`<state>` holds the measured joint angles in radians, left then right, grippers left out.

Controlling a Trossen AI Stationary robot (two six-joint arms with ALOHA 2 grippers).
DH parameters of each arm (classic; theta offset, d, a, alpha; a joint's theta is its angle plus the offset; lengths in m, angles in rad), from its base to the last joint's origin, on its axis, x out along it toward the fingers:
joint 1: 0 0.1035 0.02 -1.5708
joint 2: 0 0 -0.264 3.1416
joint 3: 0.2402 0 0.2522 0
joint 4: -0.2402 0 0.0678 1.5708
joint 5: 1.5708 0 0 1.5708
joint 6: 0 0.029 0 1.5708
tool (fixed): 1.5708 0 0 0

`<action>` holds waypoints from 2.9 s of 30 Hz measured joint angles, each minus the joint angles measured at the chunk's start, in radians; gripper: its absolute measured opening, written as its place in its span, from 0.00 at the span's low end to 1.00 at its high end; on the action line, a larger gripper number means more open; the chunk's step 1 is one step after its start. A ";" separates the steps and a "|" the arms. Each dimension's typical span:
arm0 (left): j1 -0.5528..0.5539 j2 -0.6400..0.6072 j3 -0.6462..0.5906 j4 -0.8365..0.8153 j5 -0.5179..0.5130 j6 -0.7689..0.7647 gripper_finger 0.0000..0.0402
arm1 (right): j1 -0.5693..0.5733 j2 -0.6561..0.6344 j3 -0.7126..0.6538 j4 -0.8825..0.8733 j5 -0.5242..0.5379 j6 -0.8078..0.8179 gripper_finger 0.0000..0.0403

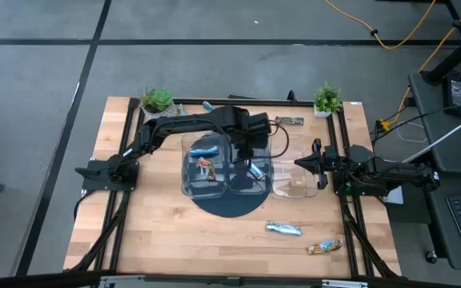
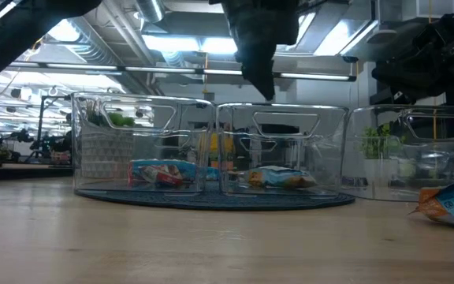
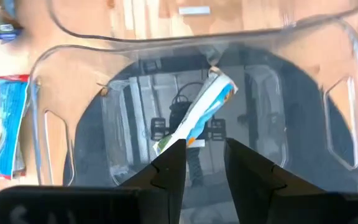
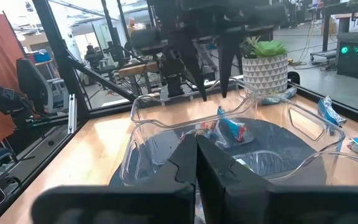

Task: Pick and place Granola Bars by type
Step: Put the yellow granola bar into the right transparent bin

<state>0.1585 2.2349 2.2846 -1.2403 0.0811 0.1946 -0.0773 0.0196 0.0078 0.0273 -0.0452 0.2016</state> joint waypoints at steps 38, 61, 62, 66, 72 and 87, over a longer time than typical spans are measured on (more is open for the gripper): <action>0.051 -0.482 -0.080 -0.089 -0.044 -0.114 0.12 | 0.000 0.000 0.000 -0.002 0.044 0.000 0.02; -0.345 -1.201 -1.218 0.878 -0.567 -0.601 0.08 | 0.000 0.000 0.000 0.030 0.085 0.091 0.02; -0.364 -1.200 -1.223 0.878 -0.582 -0.601 0.08 | 0.000 0.000 0.000 0.043 0.097 0.092 0.02; -0.420 -1.200 -1.229 0.878 -0.614 -0.582 0.08 | 0.000 0.000 0.000 0.113 0.104 0.123 0.02; -0.469 -1.212 -1.229 0.879 -0.621 -0.505 0.08 | 0.000 0.000 0.000 0.286 0.104 0.160 0.02; -0.518 -1.279 -1.229 0.861 -0.632 -0.356 0.08 | 0.007 0.081 0.285 -0.050 -0.189 0.207 0.02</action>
<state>-0.3595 0.9563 1.0554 -0.3794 -0.5504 -0.1612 -0.0704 0.1009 0.2933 -0.0227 -0.2339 0.4089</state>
